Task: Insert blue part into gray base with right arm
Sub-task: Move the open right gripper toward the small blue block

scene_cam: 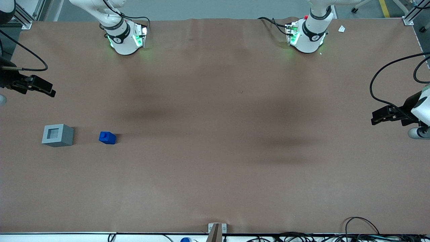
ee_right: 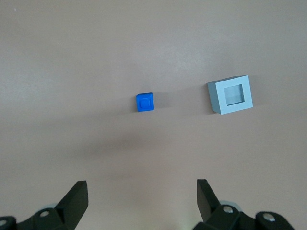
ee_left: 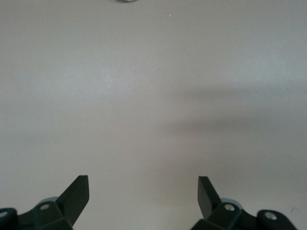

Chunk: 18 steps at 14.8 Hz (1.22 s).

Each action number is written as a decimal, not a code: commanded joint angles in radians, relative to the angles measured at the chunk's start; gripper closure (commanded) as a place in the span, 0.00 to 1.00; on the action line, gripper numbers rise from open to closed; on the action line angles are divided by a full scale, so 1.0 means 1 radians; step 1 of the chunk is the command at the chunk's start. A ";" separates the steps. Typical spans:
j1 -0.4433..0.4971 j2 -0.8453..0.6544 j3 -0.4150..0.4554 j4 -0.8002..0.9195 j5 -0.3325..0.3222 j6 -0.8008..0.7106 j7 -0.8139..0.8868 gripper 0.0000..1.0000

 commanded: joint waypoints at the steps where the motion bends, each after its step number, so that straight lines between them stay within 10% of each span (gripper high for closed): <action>1: -0.006 0.006 0.008 0.014 -0.004 -0.014 0.014 0.00; 18: 0.020 0.369 0.000 -0.293 -0.015 0.590 0.014 0.00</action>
